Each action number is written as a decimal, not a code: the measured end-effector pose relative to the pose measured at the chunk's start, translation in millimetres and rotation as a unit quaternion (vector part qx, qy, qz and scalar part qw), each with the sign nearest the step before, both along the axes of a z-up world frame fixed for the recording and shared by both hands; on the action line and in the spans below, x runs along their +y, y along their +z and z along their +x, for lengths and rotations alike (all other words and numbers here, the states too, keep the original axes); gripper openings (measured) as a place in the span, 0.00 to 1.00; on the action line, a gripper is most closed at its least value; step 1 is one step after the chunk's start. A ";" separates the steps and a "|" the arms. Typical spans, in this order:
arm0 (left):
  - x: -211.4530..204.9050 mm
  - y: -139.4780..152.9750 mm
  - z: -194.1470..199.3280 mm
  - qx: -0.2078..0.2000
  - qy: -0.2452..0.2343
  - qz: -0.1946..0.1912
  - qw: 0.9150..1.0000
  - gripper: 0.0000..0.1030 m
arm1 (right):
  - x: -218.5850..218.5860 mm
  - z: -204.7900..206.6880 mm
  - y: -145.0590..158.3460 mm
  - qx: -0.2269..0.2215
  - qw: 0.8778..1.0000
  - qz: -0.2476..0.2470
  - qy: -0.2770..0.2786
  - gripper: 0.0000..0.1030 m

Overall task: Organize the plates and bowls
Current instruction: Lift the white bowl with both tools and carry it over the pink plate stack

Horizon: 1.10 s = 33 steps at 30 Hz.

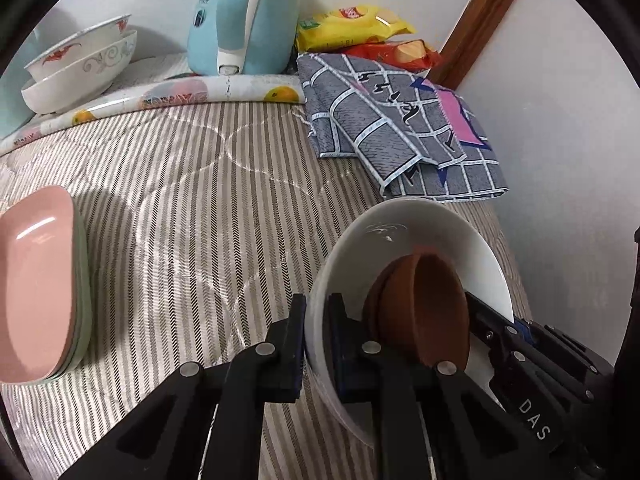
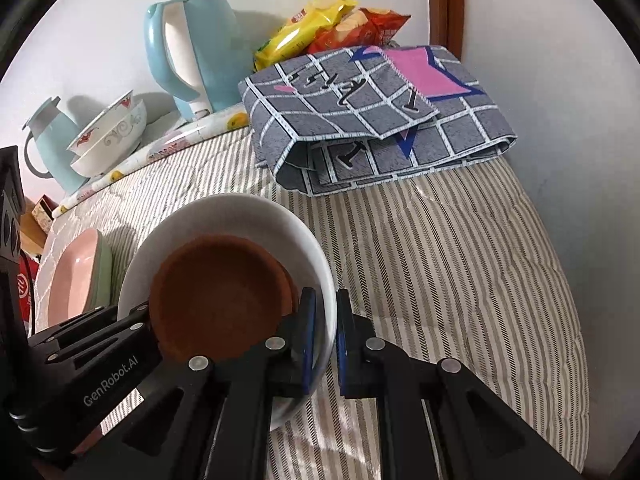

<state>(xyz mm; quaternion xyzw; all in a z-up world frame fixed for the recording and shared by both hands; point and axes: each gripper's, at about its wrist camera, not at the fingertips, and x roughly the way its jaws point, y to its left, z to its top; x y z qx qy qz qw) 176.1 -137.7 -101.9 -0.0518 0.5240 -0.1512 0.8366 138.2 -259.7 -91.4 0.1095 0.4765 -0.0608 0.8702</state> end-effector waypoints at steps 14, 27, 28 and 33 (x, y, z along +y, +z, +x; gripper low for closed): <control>11.1 29.4 -21.3 -0.027 0.001 -0.007 1.000 0.11 | 11.1 -20.5 28.1 -0.026 1.000 -0.010 -0.002 0.08; 30.9 49.6 -32.4 -0.044 0.008 -0.008 0.999 0.11 | 30.3 -28.7 47.9 -0.046 0.999 -0.014 0.006 0.08; 32.1 50.6 -32.2 -0.045 0.009 -0.008 0.999 0.11 | 31.7 -28.6 48.6 -0.046 0.999 -0.014 0.006 0.08; 43.9 56.5 -31.1 -0.051 0.015 -0.007 0.999 0.11 | 42.5 -26.5 52.5 -0.052 0.998 -0.013 0.012 0.08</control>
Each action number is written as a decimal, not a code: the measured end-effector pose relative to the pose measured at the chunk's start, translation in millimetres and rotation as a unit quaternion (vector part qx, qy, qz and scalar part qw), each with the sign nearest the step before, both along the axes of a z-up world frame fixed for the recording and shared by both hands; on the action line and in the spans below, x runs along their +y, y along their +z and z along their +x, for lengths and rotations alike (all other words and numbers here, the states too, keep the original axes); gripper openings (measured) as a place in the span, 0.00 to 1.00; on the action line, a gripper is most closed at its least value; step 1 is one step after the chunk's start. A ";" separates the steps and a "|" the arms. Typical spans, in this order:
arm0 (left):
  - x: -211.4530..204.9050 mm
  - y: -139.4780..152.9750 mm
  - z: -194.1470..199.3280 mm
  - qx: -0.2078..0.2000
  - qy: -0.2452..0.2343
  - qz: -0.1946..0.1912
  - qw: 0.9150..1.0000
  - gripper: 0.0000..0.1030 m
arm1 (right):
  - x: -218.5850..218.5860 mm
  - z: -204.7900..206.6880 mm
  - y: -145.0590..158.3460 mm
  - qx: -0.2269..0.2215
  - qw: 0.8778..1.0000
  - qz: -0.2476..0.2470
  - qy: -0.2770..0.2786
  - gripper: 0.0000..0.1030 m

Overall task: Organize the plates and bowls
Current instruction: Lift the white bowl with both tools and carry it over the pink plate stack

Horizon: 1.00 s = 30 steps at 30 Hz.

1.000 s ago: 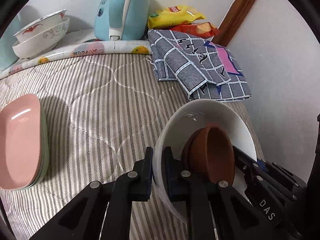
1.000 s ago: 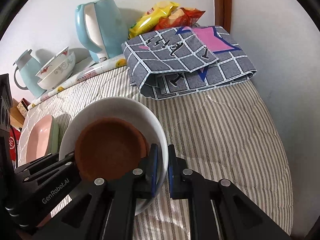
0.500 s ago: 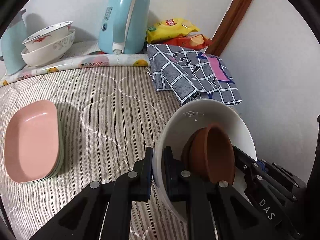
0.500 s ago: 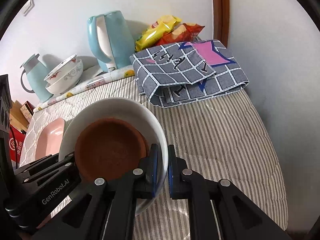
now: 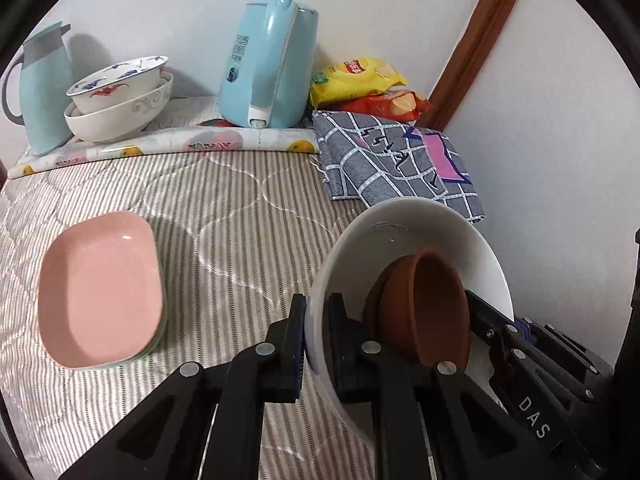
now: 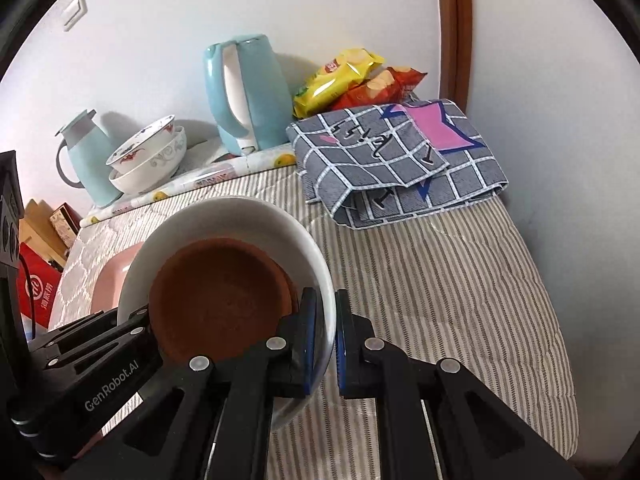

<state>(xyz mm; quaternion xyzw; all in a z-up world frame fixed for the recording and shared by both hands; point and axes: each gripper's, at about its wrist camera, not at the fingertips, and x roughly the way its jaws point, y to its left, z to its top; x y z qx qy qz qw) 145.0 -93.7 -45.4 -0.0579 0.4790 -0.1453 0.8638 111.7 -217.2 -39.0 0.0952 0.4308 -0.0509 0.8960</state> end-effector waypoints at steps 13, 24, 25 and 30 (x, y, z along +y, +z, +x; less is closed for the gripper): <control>37.4 13.5 6.7 -0.010 0.025 0.001 1.000 0.11 | 34.5 15.1 10.9 -0.013 1.000 0.004 0.025 0.08; 68.2 15.4 11.1 -0.011 0.049 0.000 0.999 0.11 | 61.5 27.3 14.1 -0.014 0.999 0.004 0.047 0.08; 70.6 15.6 11.2 -0.012 0.052 0.000 0.999 0.11 | 64.3 28.5 14.3 -0.014 0.999 0.005 0.050 0.08; 84.8 15.7 11.8 -0.012 0.064 0.002 0.998 0.11 | 78.2 33.5 13.8 -0.015 0.998 0.007 0.062 0.08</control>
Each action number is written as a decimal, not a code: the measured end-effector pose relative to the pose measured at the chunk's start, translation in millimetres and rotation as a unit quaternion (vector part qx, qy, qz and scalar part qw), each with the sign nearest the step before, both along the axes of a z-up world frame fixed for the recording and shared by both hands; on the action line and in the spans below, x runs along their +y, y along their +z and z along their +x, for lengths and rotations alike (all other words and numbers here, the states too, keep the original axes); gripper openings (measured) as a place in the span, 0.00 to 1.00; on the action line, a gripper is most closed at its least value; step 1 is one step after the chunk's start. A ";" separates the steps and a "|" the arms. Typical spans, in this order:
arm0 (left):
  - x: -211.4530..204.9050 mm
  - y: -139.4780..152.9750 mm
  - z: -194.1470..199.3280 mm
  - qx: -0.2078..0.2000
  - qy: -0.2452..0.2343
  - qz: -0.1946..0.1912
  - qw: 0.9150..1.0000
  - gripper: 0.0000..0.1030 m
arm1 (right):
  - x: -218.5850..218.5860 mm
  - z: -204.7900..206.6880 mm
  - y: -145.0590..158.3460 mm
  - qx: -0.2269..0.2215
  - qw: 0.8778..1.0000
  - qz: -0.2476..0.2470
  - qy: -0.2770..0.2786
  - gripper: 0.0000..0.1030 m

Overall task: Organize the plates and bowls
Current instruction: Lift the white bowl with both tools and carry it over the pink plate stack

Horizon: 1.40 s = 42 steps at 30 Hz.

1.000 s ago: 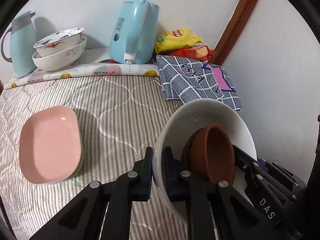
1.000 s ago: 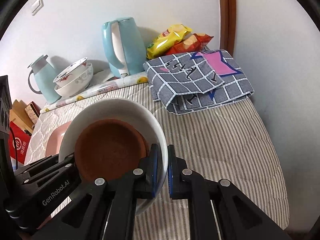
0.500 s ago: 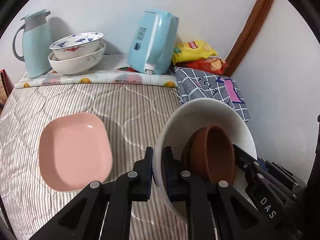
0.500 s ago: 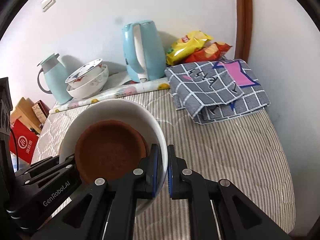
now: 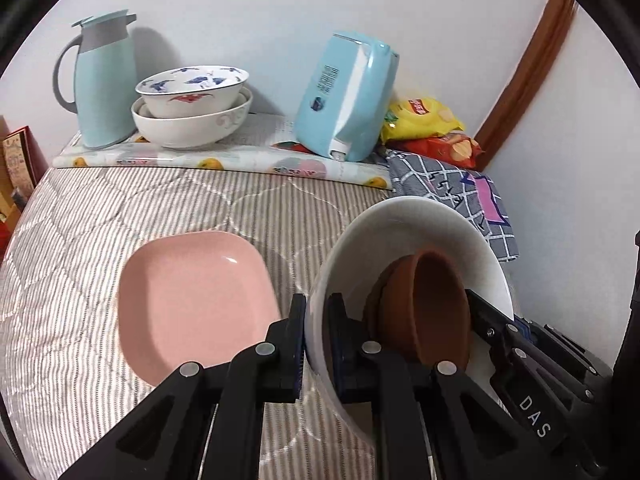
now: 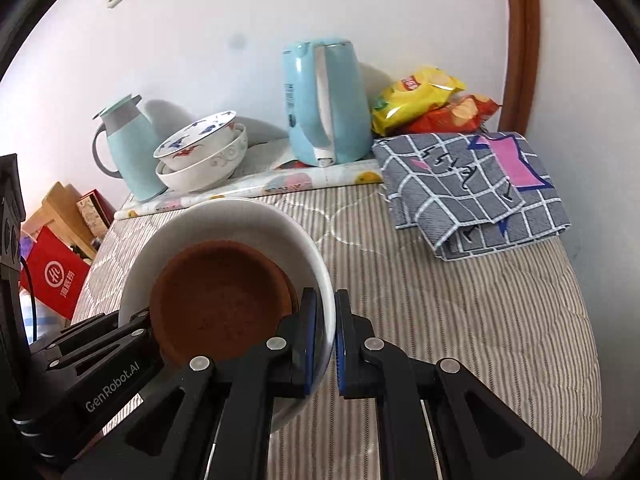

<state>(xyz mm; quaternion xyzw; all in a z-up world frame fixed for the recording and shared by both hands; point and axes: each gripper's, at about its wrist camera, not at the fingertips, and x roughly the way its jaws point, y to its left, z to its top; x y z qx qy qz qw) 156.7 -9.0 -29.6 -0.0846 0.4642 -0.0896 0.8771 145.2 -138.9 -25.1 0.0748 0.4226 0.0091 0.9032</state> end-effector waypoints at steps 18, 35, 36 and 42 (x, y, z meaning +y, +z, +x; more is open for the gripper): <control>45.4 -0.2 0.7 -0.001 0.039 -0.002 0.999 0.11 | 44.5 16.4 -1.6 0.000 0.999 0.002 0.034 0.08; 72.7 -2.3 11.3 -0.002 0.059 -0.010 0.998 0.11 | 69.4 34.3 -3.2 -0.001 0.999 -0.001 0.053 0.08; 74.0 -2.6 11.9 -0.002 0.060 -0.010 0.998 0.11 | 70.5 35.0 -3.6 -0.001 0.999 -0.001 0.053 0.08; 80.1 -5.5 15.1 0.000 0.065 -0.006 0.998 0.11 | 77.1 40.8 -8.1 0.002 0.998 0.000 0.057 0.08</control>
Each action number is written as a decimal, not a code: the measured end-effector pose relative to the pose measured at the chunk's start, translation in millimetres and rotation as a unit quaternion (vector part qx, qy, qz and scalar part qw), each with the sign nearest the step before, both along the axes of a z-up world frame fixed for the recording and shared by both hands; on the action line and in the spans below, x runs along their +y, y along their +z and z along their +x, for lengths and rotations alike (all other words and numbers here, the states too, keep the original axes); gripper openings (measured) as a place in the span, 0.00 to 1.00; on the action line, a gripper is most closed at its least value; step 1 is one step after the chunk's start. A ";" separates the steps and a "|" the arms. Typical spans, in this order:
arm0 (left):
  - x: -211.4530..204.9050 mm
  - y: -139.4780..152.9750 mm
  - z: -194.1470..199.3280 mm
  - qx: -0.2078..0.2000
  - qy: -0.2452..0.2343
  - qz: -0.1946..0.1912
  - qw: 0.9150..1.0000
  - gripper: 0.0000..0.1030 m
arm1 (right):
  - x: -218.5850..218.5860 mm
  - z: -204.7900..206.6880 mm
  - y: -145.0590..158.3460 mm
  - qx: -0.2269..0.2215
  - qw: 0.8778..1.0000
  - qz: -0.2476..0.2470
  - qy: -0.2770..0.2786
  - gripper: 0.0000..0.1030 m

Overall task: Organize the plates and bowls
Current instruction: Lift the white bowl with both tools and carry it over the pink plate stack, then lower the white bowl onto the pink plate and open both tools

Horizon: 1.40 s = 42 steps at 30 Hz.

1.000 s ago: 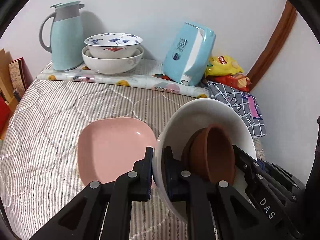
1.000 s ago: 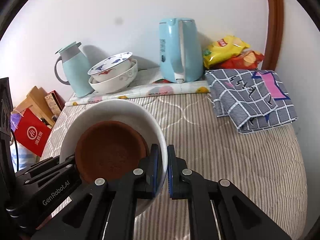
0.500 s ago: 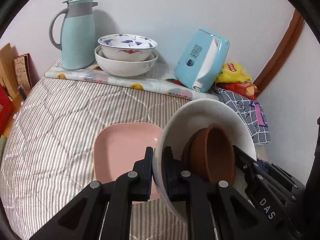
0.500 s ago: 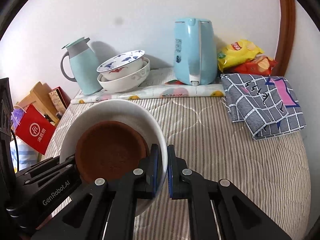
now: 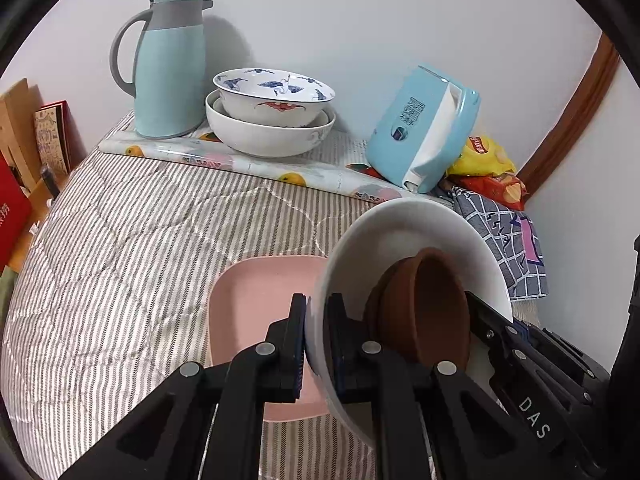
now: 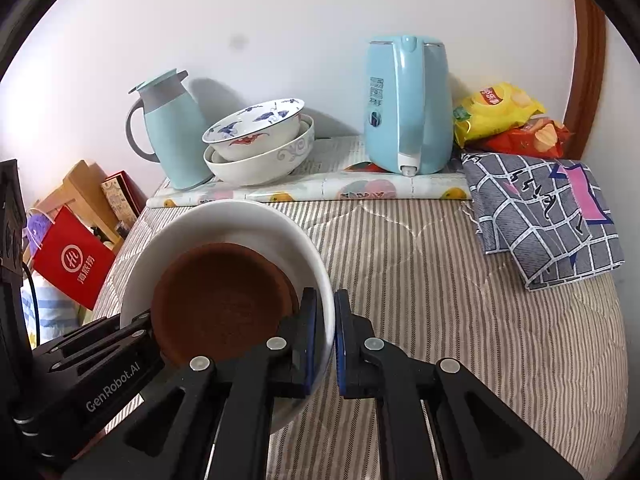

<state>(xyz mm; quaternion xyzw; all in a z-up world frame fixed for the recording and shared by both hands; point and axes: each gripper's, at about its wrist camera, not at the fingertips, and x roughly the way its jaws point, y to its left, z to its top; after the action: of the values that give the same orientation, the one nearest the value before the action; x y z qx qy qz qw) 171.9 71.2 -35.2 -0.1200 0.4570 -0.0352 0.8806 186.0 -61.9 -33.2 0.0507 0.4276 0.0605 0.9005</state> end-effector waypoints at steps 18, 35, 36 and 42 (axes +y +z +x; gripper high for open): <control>21.4 -21.6 15.0 0.024 0.020 -0.006 1.000 0.11 | 19.1 20.3 -20.9 0.022 1.000 0.001 0.016 0.08; 35.8 -59.5 24.6 0.064 0.028 -0.008 0.998 0.11 | 33.5 38.5 -56.7 0.061 0.998 -0.002 0.025 0.08; 36.0 -61.2 24.9 0.064 0.028 -0.007 0.998 0.11 | 34.3 39.2 -58.5 0.064 0.998 -0.002 0.025 0.08; 37.5 -73.6 27.9 0.077 0.028 -0.010 0.997 0.11 | 35.1 43.7 -71.2 0.083 0.996 -0.007 0.024 0.08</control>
<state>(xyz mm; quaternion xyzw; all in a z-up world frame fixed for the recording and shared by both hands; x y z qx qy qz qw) 199.8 108.7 -108.7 -0.1439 0.5195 -0.0056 0.8423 229.7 -26.8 -104.4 0.0384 0.5023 0.0748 0.8606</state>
